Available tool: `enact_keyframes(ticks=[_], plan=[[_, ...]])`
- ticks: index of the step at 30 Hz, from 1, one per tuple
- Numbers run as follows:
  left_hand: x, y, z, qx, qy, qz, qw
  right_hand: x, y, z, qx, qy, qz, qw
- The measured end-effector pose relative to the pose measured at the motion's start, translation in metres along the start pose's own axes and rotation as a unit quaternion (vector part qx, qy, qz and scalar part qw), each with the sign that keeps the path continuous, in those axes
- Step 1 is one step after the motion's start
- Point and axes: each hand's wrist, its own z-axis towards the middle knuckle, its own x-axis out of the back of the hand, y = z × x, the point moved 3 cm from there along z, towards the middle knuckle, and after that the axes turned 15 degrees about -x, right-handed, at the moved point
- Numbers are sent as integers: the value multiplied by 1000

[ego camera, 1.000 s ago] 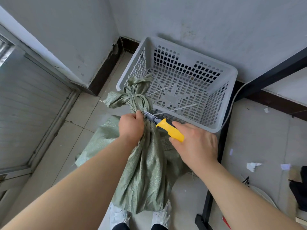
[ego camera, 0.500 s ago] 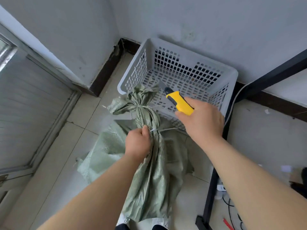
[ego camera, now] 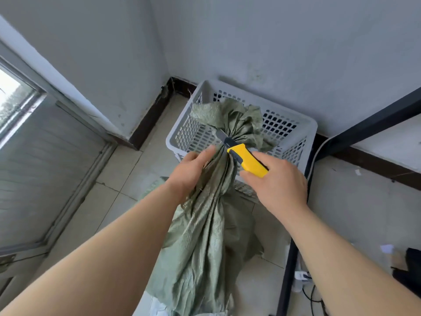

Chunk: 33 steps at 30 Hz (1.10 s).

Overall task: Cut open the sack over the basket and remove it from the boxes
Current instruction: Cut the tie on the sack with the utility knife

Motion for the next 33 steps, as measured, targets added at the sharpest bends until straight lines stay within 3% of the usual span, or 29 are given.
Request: enact_keyframes(ticks=[2, 5, 11, 19, 33], plan=[[-2, 10, 2, -40, -28, 83, 995, 7, -2, 2, 1, 0, -8, 1000], [-7, 16, 5, -76, -46, 118, 989, 13, 3, 4, -13, -8, -14, 1000], [-16, 18, 1, -95, 36, 63, 993, 18, 25, 3, -53, -11, -10, 998], [-33, 29, 0, -153, -33, 20, 988, 15, 36, 5, -79, -25, -4, 997], [-33, 31, 0, -127, 9, -29, 991, 31, 41, 0, -60, -44, -15, 997]])
